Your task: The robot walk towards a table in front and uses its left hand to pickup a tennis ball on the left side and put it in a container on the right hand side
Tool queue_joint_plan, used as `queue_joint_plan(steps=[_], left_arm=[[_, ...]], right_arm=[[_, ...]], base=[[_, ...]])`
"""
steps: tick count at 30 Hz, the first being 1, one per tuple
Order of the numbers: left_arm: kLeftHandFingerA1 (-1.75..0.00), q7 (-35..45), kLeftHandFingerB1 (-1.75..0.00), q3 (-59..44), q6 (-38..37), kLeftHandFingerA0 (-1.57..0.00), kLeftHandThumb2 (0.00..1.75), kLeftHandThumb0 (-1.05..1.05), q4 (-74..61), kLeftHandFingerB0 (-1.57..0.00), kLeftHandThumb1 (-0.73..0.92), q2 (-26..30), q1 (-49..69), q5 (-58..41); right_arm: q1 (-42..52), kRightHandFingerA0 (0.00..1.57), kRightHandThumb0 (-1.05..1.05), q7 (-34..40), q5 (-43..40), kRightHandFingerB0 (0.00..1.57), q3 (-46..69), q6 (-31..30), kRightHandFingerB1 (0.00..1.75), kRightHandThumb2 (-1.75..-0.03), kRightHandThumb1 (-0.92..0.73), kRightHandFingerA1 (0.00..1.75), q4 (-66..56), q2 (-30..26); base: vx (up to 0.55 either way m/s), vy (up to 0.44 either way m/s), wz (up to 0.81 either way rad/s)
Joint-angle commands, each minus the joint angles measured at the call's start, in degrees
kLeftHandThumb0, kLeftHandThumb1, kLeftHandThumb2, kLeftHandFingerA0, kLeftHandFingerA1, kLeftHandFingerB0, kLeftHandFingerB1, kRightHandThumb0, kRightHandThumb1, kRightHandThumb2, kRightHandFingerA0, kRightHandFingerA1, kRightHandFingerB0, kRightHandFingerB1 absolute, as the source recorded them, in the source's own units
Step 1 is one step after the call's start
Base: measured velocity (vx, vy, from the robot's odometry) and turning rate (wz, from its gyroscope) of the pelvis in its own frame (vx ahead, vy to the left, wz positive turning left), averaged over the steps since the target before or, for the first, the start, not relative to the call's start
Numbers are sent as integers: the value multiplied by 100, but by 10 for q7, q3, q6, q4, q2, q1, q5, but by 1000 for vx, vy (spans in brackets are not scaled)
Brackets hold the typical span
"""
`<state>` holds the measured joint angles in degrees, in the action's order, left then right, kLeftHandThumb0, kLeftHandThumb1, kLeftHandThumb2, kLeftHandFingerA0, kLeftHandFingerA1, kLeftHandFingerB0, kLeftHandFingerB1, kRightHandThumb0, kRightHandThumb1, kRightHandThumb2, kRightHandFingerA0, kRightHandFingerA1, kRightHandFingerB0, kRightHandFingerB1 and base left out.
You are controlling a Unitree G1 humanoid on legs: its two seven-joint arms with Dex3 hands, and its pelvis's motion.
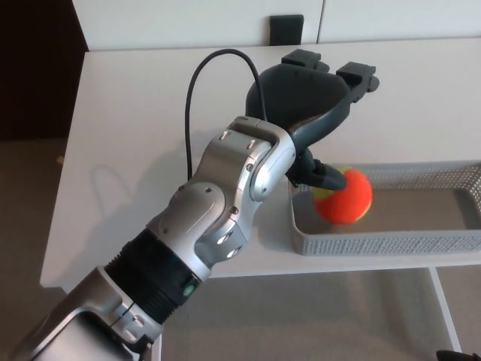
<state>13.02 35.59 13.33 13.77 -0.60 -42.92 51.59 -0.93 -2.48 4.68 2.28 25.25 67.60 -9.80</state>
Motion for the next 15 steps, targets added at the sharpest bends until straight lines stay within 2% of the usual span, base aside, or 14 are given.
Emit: queue_joint_plan(steps=[1, 2, 3, 4, 5, 6, 7, 8, 9, 10, 13, 14, 15], left_arm=[[-43, 19, -52, 6, 14, -1, 83, -105, 0, -11, 50, 10, -9, 12], [-42, 20, -51, 5, 14, 0, 85, -105, -2, -9, 53, 13, -9, 12], [-43, 22, -51, 5, 14, -1, 85, -105, -6, -8, 52, 14, -7, 11], [-43, 24, -51, 4, 14, -1, 85, -105, -10, -8, 52, 16, -5, 10], [-44, 26, -52, -1, 12, -3, 84, -105, -25, -11, 50, 22, 3, 6], [-44, 27, -52, -3, 12, -3, 84, -105, -31, -11, 50, 24, 7, 5], [-49, 31, -53, -13, 10, -4, 60, -105, -50, -13, 57, 30, 17, -6], [-54, 30, -59, -28, 4, 0, 74, -45, -81, -15, -6, 39, 33, -19], [-54, 27, -59, -42, -2, 0, 74, -45, -109, -15, -6, 48, 47, -28], [-57, 22, -61, -61, -12, -10, 76, -40, -153, -23, -4, 62, 68, -37], [-57, -10, -62, -128, -56, -13, 77, -39, -302, -26, -2, 111, 157, -62], [-57, -4, -63, -151, -60, -14, 76, -39, -341, -27, -3, 123, 184, -74], [-57, 7, -63, -171, -61, -14, 76, -39, -375, -27, -3, 132, 207, -87]], right_arm=[[-1, 22, -70, 4, 0, 0, 2, -6, 76, -53, -59, 140, -1, -6], [-3, 37, -78, 6, 2, 0, 1, -6, 68, -76, -50, 112, 0, -4], [-3, 25, -76, 8, 4, 0, -1, -6, 81, -52, -55, 138, -1, -4], [-3, 25, -76, 10, 6, 0, -3, -5, 81, -52, -55, 138, -1, -3], [-1, 34, -80, 11, 8, 0, -4, -5, 67, -78, -48, 109, -2, -3], [0, 34, -80, 11, 8, 0, -5, -5, 67, -78, -48, 109, -3, -3], [0, 20, -74, 11, 7, 0, -5, -5, 80, -53, -59, 138, -3, -3], [0, 36, -78, 14, 9, 0, -7, -6, 64, -79, -48, 108, -3, -4], [-1, 36, -78, 18, 12, 0, -8, -8, 64, -79, -48, 108, -4, -4], [-2, 35, -77, 18, 12, 0, -9, -9, 63, -79, -49, 107, -4, -4], [0, 35, -77, 20, 15, 0, -12, -10, 62, -80, -48, 104, -6, -7], [2, 21, -70, 19, 13, 0, -11, -11, 78, -53, -59, 137, -8, -7], [5, 21, -70, 18, 10, 0, -9, -11, 78, -53, -59, 137, -9, -6]], base=[[0, 0, 0], [0, 0, 0], [0, 0, 0], [0, 0, 0], [0, 0, 0], [0, 0, 0], [0, 0, 0], [0, 0, 0], [0, 0, 0], [0, 0, 0], [0, 0, 0], [0, 0, 0], [0, 0, 0]])
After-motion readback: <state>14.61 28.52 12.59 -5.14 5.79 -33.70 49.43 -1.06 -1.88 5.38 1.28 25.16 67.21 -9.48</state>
